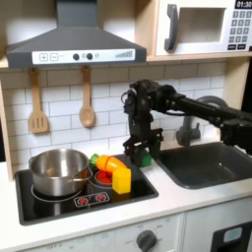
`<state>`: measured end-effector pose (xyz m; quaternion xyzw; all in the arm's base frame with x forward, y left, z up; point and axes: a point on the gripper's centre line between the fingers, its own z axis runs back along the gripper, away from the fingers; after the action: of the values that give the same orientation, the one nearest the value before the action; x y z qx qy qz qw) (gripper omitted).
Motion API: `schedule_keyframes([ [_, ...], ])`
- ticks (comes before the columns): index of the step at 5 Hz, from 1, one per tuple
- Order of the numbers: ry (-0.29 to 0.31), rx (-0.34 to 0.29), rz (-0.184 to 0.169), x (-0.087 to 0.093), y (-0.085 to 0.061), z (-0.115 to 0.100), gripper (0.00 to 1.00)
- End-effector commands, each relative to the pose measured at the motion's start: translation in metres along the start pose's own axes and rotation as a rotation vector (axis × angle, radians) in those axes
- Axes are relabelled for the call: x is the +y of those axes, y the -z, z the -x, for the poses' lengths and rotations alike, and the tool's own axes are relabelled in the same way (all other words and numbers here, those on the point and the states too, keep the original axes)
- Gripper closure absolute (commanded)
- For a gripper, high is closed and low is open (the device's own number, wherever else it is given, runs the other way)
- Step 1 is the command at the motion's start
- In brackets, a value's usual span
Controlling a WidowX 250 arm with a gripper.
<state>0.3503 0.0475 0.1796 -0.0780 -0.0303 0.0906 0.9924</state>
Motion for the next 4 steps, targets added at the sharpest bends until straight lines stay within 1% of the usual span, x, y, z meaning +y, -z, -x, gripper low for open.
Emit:
schedule_keyframes([
  [1,-0.05,-0.007,0.038,0.007,-0.027,-0.016,1.0],
  [2,-0.061,-0.031,0.061,0.009,-0.045,-0.016,1.0],
  [3,-0.058,-0.013,0.071,0.014,-0.046,-0.009,1.0],
  [4,-0.055,-0.014,0.065,0.023,-0.047,-0.004,1.0],
])
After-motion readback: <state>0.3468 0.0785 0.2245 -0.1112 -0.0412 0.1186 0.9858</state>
